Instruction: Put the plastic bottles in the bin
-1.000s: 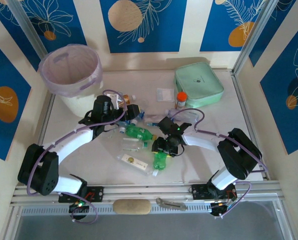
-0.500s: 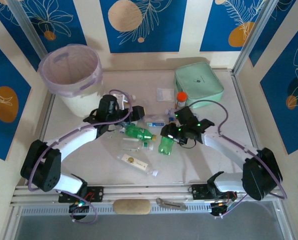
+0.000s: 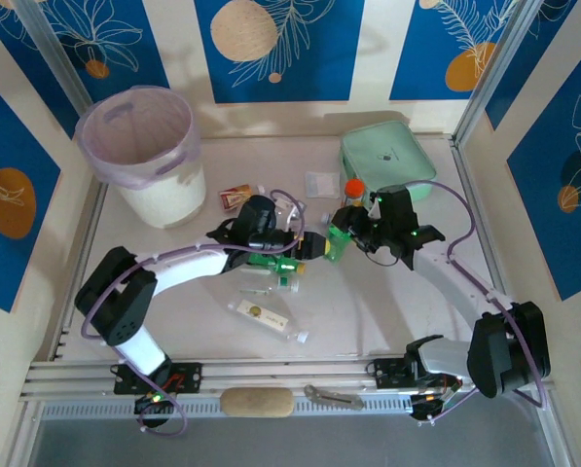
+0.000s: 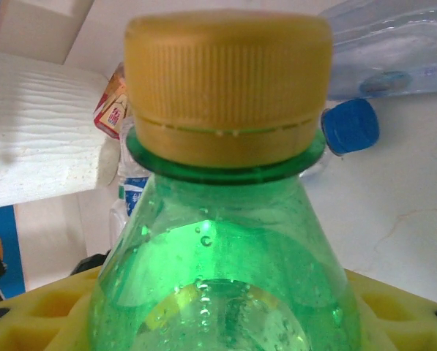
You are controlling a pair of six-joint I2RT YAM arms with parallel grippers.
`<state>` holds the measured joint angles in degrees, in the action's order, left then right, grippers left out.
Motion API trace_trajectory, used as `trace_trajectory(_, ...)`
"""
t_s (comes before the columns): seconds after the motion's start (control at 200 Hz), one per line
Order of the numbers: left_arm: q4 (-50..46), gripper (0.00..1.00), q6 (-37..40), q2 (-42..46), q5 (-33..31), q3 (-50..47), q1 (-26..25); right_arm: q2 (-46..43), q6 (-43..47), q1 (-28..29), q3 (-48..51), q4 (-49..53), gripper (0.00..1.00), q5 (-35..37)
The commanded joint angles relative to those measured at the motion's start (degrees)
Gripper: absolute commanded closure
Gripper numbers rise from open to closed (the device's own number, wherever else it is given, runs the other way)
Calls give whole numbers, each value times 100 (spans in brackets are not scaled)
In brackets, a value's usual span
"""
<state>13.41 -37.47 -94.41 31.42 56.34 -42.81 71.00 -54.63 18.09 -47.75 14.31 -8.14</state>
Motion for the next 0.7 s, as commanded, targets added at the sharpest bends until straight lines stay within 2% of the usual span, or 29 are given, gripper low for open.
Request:
trace_trajectory(0.0, 367, 0, -32, -180, 372, 339, -75, 36, 57, 24, -266, -173, 48, -296)
trace_trajectory(0.135, 377, 1, -4, -292, 465, 478, -110, 10, 27, 85, -245, -192, 49, -302)
trace_trajectory(0.545, 505, 16, -138, -554, 743, 624, -199, 19, 17, 151, -215, -292, 49, -331)
trace_trajectory(0.62, 505, 22, -147, -569, 751, 633, -209, 19, 31, 151, -208, -297, 49, -320)
trace_trajectory(0.695, 505, 35, -148, -578, 769, 642, -204, 1, 39, 153, -199, -287, 49, -315)
